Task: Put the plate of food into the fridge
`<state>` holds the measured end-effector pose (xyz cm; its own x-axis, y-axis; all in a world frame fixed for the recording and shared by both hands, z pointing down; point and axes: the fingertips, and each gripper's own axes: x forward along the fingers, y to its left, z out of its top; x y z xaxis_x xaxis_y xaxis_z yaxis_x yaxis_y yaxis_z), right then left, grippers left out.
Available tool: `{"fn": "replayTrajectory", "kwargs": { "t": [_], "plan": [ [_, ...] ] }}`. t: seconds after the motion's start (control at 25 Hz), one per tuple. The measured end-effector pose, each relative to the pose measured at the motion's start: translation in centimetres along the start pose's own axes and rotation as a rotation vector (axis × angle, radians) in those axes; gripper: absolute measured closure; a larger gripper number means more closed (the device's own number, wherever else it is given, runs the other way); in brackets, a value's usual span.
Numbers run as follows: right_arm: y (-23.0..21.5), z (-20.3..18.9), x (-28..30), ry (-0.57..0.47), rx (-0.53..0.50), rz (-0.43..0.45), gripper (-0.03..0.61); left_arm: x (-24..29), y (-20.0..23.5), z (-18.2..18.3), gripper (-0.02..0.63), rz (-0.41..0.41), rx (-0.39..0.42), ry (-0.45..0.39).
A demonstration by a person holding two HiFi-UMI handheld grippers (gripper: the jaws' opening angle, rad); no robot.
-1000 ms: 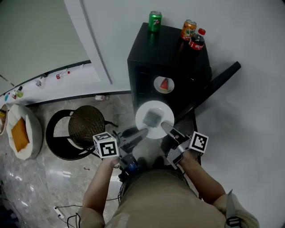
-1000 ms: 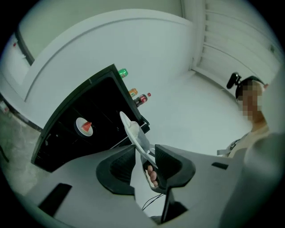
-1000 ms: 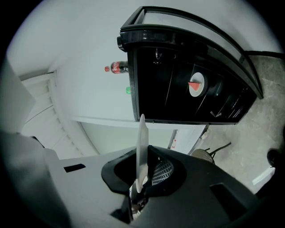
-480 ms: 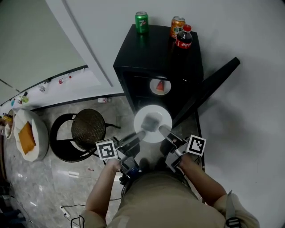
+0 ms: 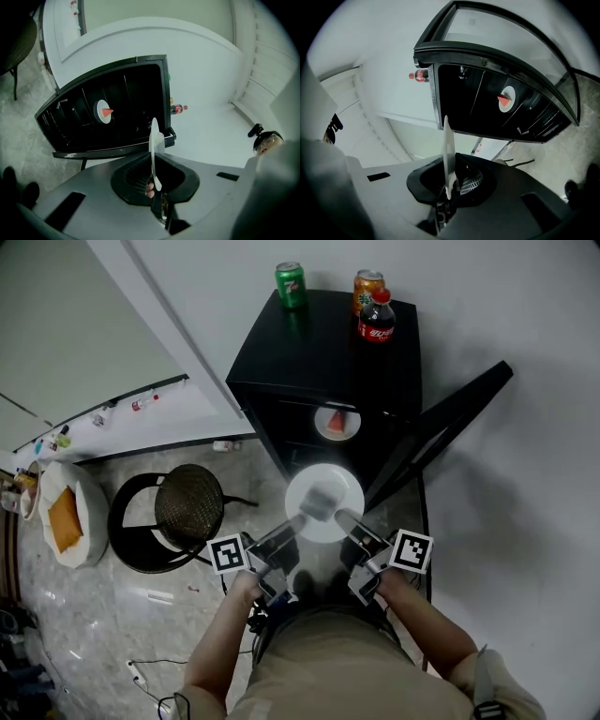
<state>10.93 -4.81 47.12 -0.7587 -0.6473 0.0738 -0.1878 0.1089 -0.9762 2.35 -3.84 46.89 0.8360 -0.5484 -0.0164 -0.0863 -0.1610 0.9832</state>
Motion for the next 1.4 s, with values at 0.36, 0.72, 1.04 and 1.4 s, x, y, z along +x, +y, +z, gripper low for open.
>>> {"fn": "replayTrajectory", "kwargs": {
  "t": [0.36, 0.72, 1.04, 1.4],
  "plan": [
    [-1.9, 0.4, -1.0, 0.07, 0.0, -0.028, 0.544, 1.0, 1.9, -1.5, 0.6, 0.099, -0.094, -0.038],
    [-2.2, 1.5, -2.1, 0.058, -0.091, -0.084, 0.405, 0.3, 4.3, -1.7, 0.6, 0.139, -0.143, -0.047],
    [-3.5, 0.5, -3.2, 0.123, -0.246, -0.179, 0.403, -0.2, 7.1, 0.5, 0.6, 0.13, -0.166, -0.055],
    [-2.4, -2.7, 0.2, 0.208, -0.301, -0.15, 0.557, -0.2, 13.6, 4.0, 0.6, 0.13, -0.206, -0.076]
  ]
}}
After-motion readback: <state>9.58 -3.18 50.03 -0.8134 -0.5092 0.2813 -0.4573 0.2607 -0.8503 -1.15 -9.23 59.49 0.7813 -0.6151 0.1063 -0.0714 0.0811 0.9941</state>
